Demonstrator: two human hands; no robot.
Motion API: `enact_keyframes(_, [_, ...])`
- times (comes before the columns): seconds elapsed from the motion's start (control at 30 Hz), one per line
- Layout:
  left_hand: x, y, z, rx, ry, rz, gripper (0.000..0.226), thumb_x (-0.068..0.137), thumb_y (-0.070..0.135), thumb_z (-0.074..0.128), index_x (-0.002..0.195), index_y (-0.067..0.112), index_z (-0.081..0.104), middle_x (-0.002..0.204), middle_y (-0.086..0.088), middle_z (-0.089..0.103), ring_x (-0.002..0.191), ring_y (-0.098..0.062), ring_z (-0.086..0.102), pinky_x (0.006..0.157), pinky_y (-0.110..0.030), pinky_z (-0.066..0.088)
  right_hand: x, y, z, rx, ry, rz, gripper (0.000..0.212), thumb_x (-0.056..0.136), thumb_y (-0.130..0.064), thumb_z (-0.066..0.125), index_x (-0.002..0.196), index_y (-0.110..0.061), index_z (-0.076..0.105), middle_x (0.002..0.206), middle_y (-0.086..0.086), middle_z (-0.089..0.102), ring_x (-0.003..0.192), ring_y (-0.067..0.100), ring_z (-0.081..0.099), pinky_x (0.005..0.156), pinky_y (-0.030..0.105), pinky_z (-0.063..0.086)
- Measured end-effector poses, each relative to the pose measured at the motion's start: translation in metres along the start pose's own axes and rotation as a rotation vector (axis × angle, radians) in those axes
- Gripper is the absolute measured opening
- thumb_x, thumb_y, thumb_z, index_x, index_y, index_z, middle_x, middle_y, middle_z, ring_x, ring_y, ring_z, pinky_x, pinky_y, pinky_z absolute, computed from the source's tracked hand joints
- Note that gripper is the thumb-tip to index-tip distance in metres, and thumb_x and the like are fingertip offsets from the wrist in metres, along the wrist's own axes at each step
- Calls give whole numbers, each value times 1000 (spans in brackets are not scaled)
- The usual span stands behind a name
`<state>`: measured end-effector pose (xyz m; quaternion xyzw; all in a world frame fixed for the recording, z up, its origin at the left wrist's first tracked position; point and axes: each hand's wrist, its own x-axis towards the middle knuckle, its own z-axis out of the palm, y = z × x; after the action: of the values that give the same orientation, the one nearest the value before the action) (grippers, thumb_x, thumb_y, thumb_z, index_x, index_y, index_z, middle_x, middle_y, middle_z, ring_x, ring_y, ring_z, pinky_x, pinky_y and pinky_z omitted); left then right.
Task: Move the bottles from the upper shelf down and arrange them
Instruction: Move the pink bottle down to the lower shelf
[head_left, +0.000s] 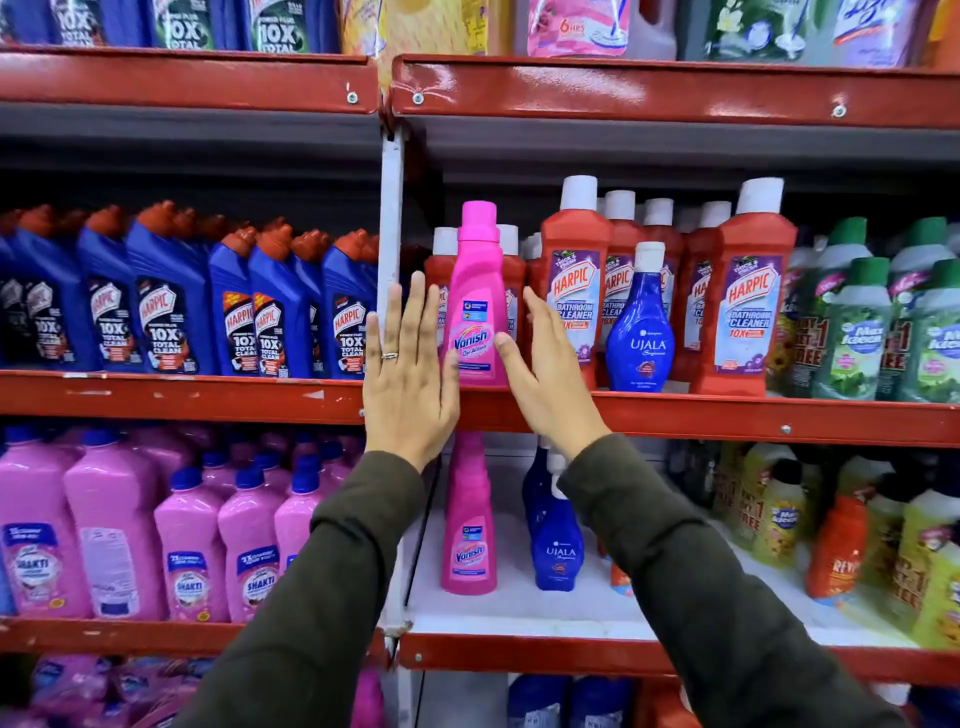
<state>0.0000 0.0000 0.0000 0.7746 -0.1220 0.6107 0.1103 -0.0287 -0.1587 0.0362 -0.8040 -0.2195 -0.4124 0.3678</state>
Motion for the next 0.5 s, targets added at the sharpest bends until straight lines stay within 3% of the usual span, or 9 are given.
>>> enact_keyframes(0.1, [-10,-21,6,7,-37,-42,64,105,31,29,164,9,16,174,-9,11,161,-23,2,131,-51,10,17,-2,11,136,-96,144,66,103,-29,51,158,-8,21,164,9,30,152,19,28,125,36,24])
enact_keyframes(0.13, [-17,-27,10,11,-52,-43,64,105,30,29,164,9,17,173,-8,12,161,-24,2,130,-52,12,22,-5,12,162,-123,176,64,103,-26,51,157,-7,23,161,9,36,149,21,35,123,35,29])
enact_keyframes(0.17, [-20,-31,13,1,-54,-41,63,105,29,30,164,9,18,173,-8,12,161,-24,4,130,-52,14,27,-3,16,200,-137,204,62,103,-24,52,156,-8,25,156,8,43,144,21,42,118,27,36])
enact_keyframes(0.23, [-23,-37,18,-12,-52,-32,62,105,29,29,163,8,20,173,-9,14,161,-26,8,130,-51,13,33,0,19,254,-141,236,56,102,-22,54,152,-10,33,140,4,55,126,19,57,91,4,47])
enact_keyframes(0.27, [-23,-39,21,-12,-41,-25,62,105,29,28,163,8,20,173,-9,15,161,-26,9,131,-49,11,35,0,19,282,-139,246,54,101,-21,55,151,-11,35,137,5,58,117,17,60,82,2,48])
enact_keyframes(0.4, [-25,-41,26,11,-33,-25,62,106,30,26,163,8,19,173,-8,13,161,-24,6,132,-45,7,37,4,22,404,-108,299,56,97,-14,62,147,-5,39,141,15,58,119,20,62,101,36,55])
enact_keyframes(0.5, [-25,-42,28,22,-34,-23,62,106,30,26,163,8,19,173,-9,14,161,-24,7,131,-46,10,35,2,21,427,-69,313,57,95,-13,65,146,-3,40,141,17,57,127,26,59,106,47,52])
